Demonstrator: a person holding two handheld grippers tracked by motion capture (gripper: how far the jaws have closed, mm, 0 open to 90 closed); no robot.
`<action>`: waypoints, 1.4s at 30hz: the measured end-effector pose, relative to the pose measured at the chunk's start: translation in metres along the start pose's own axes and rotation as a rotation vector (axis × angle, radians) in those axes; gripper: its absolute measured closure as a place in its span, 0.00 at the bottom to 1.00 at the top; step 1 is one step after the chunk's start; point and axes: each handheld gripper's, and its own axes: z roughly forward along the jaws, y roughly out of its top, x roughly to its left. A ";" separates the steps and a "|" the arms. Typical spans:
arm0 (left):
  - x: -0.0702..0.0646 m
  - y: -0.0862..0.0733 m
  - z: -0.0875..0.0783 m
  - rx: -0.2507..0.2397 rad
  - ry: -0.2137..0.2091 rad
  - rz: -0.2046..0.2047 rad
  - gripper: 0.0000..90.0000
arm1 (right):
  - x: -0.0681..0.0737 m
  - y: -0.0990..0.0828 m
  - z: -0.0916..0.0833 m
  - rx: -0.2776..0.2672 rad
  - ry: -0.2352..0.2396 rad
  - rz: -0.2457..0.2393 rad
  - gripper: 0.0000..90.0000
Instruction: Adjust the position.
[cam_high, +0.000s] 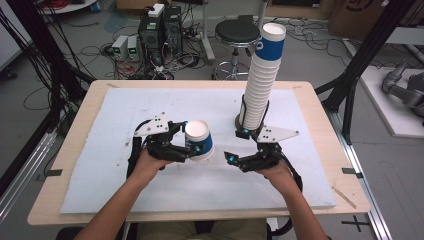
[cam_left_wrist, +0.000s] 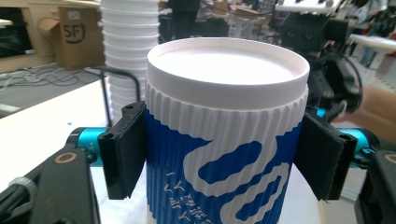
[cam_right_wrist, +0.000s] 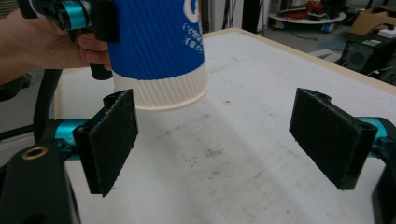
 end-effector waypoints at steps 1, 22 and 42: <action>-0.001 0.001 0.002 0.000 -0.009 0.002 0.28 | 0.001 0.000 0.002 0.003 0.007 0.000 0.17; -0.013 0.007 0.047 0.023 -0.141 0.001 0.29 | 0.009 0.000 0.017 -0.022 0.102 0.020 0.17; -0.012 0.008 0.048 0.100 -0.155 -0.012 0.17 | 0.012 0.003 0.017 0.039 0.129 -0.025 0.26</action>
